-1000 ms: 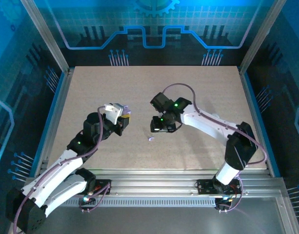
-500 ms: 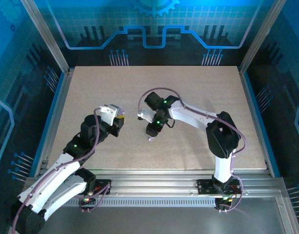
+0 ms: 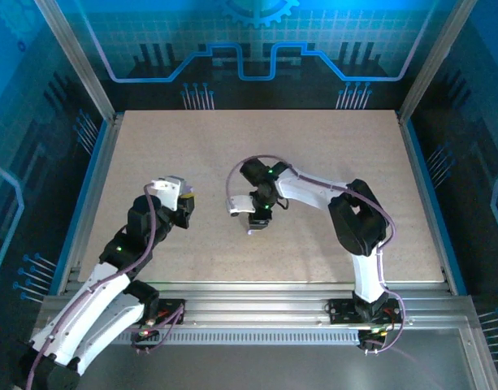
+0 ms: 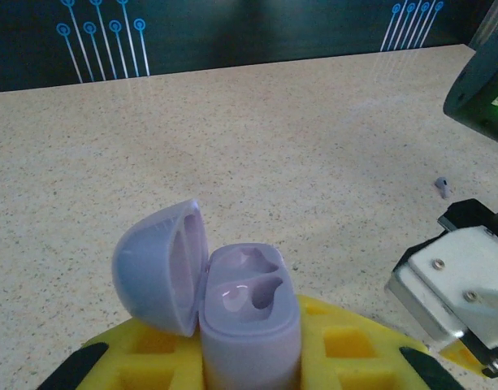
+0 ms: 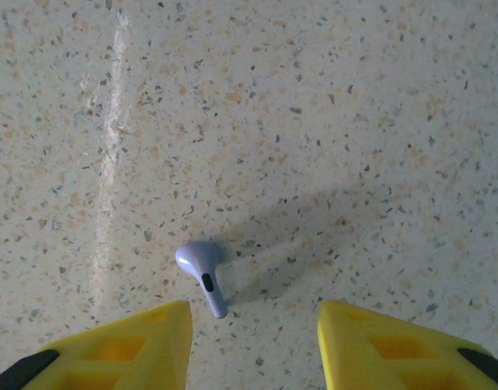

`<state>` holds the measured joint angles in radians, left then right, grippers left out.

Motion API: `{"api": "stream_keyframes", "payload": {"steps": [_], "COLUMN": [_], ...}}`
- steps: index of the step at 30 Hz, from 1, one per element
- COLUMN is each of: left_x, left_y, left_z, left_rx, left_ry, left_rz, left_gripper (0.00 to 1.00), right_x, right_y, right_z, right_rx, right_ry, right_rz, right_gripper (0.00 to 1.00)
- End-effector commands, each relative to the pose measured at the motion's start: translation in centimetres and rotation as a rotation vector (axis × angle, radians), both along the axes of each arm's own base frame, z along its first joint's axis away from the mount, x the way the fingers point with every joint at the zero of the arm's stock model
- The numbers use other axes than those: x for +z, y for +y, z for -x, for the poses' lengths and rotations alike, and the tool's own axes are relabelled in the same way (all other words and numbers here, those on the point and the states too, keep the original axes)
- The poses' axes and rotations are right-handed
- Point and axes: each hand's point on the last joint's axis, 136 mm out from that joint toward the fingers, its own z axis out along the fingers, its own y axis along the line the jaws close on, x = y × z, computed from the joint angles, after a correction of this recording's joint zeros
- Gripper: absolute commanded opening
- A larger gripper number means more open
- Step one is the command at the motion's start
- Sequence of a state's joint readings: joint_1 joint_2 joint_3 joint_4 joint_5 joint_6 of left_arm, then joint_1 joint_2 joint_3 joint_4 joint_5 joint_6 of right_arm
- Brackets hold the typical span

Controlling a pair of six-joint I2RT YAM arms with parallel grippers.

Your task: Insert wireless bluetooth earbuds into charging case

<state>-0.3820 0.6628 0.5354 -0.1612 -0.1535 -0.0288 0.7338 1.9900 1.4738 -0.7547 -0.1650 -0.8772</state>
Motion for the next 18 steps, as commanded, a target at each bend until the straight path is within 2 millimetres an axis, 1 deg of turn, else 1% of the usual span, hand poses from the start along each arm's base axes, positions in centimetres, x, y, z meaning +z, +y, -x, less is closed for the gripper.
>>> {"api": "stream_keyframes", "payload": {"steps": [1, 5, 10, 14, 18], "left_x": [-0.1, -0.2, -0.2, -0.1, -0.2], "left_y": [0.8, 0.8, 0.7, 0.7, 0.6], "left_z": [0.1, 0.1, 0.1, 0.1, 0.1], "left_rx": [0.039, 0.037, 0.036, 0.033, 0.031], "left_ry": [-0.001, -0.001, -0.001, -0.003, -0.001], "left_rz": [0.014, 0.015, 0.016, 0.017, 0.019], "left_gripper": [0.17, 0.17, 0.17, 0.17, 0.17], "right_x": [-1.1, -1.7, -2.3, -2.4, -3.0], "right_y": [0.4, 0.6, 0.3, 0.6, 0.6], "right_z": [0.0, 0.4, 1.4, 2.1, 2.7], "right_rx": [0.096, 0.149, 0.19, 0.205, 0.236], "right_ry": [-0.063, -0.099, -0.061, -0.044, -0.033], "right_rz": [0.022, 0.042, 0.061, 0.048, 0.069], "right_gripper": [0.44, 0.44, 0.44, 0.44, 0.44]}}
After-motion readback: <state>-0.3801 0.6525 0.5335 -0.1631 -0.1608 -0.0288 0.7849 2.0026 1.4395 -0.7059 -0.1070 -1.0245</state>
